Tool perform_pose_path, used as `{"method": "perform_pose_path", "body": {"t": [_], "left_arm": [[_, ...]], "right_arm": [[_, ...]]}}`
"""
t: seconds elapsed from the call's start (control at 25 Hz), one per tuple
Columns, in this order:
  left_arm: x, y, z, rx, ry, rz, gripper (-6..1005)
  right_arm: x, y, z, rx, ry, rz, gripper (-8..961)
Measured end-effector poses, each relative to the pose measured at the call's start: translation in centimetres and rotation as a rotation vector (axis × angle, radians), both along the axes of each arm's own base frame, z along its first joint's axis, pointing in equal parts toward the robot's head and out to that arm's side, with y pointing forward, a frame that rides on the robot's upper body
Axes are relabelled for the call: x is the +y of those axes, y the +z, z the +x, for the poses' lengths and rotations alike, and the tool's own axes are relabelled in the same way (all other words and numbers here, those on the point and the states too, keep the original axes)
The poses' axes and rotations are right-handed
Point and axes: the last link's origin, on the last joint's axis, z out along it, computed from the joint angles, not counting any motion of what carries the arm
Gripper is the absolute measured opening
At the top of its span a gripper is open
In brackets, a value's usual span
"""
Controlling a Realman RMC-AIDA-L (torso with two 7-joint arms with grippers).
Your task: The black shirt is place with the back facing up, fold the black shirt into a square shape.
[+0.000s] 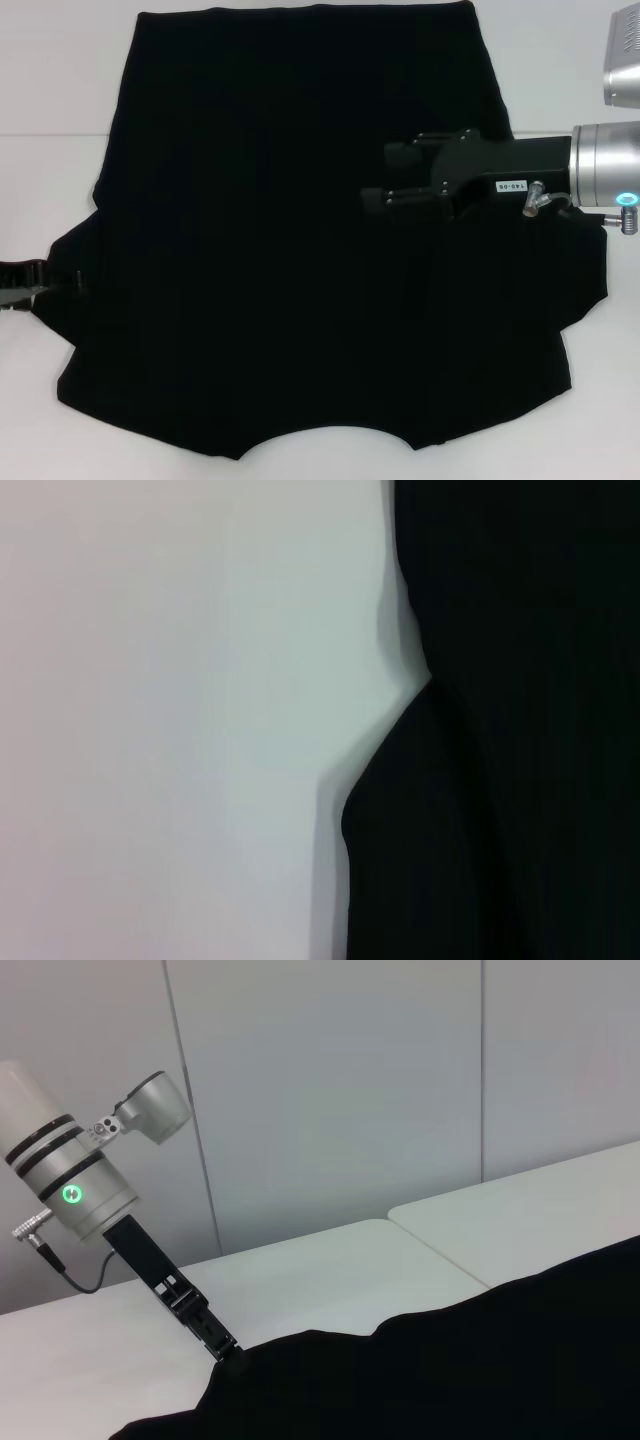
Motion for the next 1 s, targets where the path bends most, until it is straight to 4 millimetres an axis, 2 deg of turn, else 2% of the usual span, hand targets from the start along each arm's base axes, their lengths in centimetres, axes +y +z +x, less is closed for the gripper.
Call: {"method": "perform_pose_path", "body": {"t": [1.0], "left_arm": [[-0.02, -0.23, -0.26, 0.007, 0.003, -0.002, 875]], "right_arm": [[0.13, 0.29, 0.08, 0.011, -0.005, 0.014, 809]]}}
